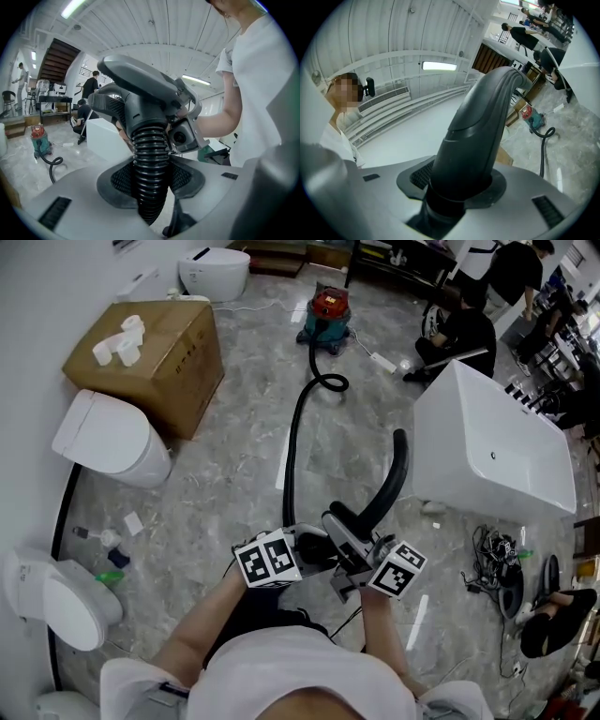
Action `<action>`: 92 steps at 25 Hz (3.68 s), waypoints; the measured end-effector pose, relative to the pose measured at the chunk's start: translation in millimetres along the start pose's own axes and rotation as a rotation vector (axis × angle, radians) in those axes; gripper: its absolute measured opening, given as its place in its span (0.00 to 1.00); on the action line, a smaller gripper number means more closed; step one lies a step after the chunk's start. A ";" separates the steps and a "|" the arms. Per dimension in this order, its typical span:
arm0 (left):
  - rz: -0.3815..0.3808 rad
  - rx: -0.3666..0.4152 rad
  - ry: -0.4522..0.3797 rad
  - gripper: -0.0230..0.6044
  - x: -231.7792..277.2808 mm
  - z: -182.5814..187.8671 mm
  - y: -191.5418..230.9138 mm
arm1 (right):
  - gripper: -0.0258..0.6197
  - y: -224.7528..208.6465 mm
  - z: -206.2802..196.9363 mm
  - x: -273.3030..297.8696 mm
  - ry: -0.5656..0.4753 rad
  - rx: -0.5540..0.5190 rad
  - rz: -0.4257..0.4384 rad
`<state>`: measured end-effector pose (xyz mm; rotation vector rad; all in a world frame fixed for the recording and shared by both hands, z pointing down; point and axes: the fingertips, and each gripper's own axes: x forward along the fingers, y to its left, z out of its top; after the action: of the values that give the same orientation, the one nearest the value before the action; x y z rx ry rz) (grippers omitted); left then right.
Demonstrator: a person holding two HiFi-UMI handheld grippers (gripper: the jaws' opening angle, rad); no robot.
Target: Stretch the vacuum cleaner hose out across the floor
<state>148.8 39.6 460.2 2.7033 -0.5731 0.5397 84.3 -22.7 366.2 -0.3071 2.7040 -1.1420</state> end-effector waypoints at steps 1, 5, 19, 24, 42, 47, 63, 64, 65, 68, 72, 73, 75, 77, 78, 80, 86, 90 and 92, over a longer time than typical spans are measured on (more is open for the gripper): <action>0.007 -0.001 -0.014 0.30 1.0 -0.6 -1.5 | 0.33 2.4 -2.8 -1.0 0.007 -0.020 0.007; 0.048 0.016 -0.073 0.30 5.8 -1.1 -19.9 | 0.32 25.3 -15.6 -15.3 0.039 -0.120 0.041; 0.206 -0.157 -0.202 0.50 -65.2 -34.5 -111.2 | 0.32 124.5 -52.7 -73.6 0.090 -0.286 0.168; 0.306 -0.077 -0.139 0.51 -140.4 -36.7 -113.9 | 0.32 144.6 -67.3 -78.4 0.259 -0.442 0.177; 0.465 1.046 0.476 0.52 -191.1 27.3 -162.1 | 0.32 187.3 -256.3 -94.2 1.065 -0.550 0.459; 0.328 1.243 0.779 0.52 -163.5 -26.7 -169.7 | 0.32 197.8 -292.0 -115.9 1.257 -0.587 0.561; 0.142 0.860 0.964 0.08 -120.5 -107.9 -183.4 | 0.32 182.8 -310.6 -164.5 1.486 -0.620 0.666; 0.145 0.840 0.972 0.08 -120.1 -110.6 -183.5 | 0.32 178.6 -312.3 -163.2 1.485 -0.636 0.643; 0.148 0.809 0.977 0.08 -119.9 -113.9 -183.5 | 0.32 173.9 -313.7 -161.0 1.481 -0.655 0.609; 0.154 0.639 0.975 0.08 -123.4 -127.1 -180.8 | 0.32 153.3 -311.4 -149.3 1.467 -0.793 0.480; 0.185 0.356 0.994 0.08 -144.8 -162.6 -166.5 | 0.48 103.1 -279.3 -141.5 1.468 -1.148 0.285; 0.189 0.268 0.977 0.08 -150.6 -173.0 -164.3 | 0.50 97.3 -265.8 -138.0 1.421 -1.148 0.230; 0.180 0.069 0.890 0.08 -157.7 -187.8 -166.4 | 0.50 95.3 -233.4 -129.7 1.261 -1.027 0.111; 0.145 -0.116 0.740 0.08 -156.2 -188.3 -173.1 | 0.50 91.8 -196.4 -125.5 1.060 -0.847 -0.008; 0.114 -0.202 0.650 0.08 -153.6 -185.4 -177.2 | 0.50 87.5 -178.9 -125.6 0.956 -0.743 -0.059; 0.043 -0.376 0.473 0.08 -150.0 -182.8 -185.9 | 0.50 75.7 -150.1 -130.0 0.750 -0.496 -0.138; -0.202 -0.701 -0.043 0.08 -136.4 -134.4 -214.3 | 0.50 36.4 -109.8 -162.1 0.245 0.118 -0.260; -0.477 -0.952 -0.435 0.08 -133.4 -86.0 -226.7 | 0.50 30.0 -115.3 -171.1 0.147 0.203 -0.269; -0.608 -1.062 -0.613 0.08 -135.2 -60.0 -226.9 | 0.50 31.0 -119.7 -171.4 0.133 0.207 -0.263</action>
<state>116.8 302.4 403.0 1.7823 -0.0656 -0.6195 215.0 125.1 441.9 -0.5862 2.6826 -1.5527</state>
